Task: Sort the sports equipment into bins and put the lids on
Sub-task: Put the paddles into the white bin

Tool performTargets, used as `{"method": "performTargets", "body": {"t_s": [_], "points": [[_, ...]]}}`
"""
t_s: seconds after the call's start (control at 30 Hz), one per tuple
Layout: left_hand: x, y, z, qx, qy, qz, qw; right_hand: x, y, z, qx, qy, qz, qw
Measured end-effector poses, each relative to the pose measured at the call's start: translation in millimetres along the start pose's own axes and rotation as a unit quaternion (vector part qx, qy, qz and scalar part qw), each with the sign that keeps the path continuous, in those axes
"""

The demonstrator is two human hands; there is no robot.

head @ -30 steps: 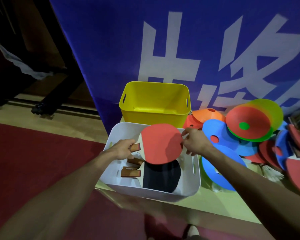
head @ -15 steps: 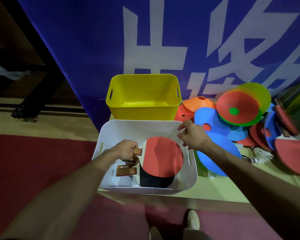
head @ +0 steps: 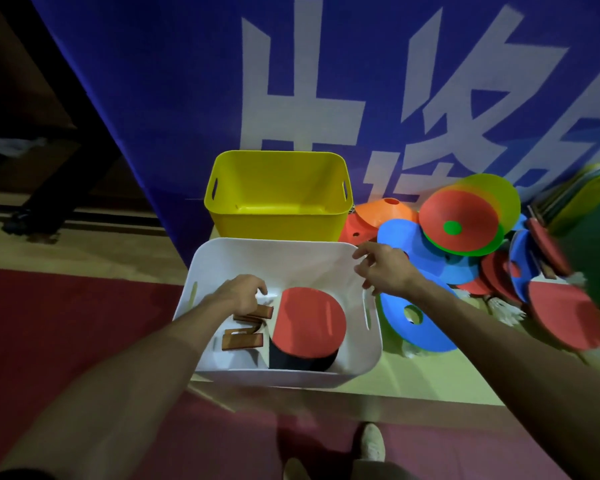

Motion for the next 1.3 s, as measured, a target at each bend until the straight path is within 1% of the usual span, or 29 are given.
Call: {"method": "performTargets", "body": {"t_s": [0.2, 0.3, 0.47, 0.57, 0.67, 0.77, 0.93, 1.13, 1.3], "points": [[23, 14, 32, 0.111, 0.099, -0.021, 0.989, -6, -9, 0, -0.028, -0.005, 0.021, 0.999], [29, 35, 52, 0.171, 0.139, -0.058, 0.974, -7, -6, 6, -0.056, 0.003, 0.030, 0.998], [22, 93, 90, 0.233, 0.215, -0.133, 0.939, -7, 13, 36, -0.115, 0.021, 0.012, 0.993], [11, 139, 105, 0.251, 0.240, -0.179, 0.920, -6, 36, 61, -0.143, 0.029, -0.011, 0.989], [-2, 180, 110, 0.263, 0.241, -0.215, 0.909, -9, 69, 84, -0.184, 0.043, -0.039, 0.981], [-21, 222, 108, 0.258, 0.226, -0.239, 0.909, -13, 106, 106, -0.210, 0.049, -0.061, 0.975], [-68, 291, 93, 0.254, 0.188, -0.245, 0.916, -29, 176, 145, -0.274, 0.038, -0.096, 0.956], [-132, 384, 57, 0.268, 0.129, -0.228, 0.927, -51, 278, 201, -0.280, 0.070, -0.140, 0.947], [-175, 453, 26, 0.252, 0.089, -0.224, 0.937, -73, 361, 235, -0.367, 0.068, -0.206, 0.905]]}}
Point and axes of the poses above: each hand's wrist, its own x-axis away from the middle knuckle, its own z-axis out of the back of the hand, y = z × x, the point moved 5 cm from there along -x, towards the middle knuckle, and after that the axes turned 12 degrees about -z, right-handed, at the moved point
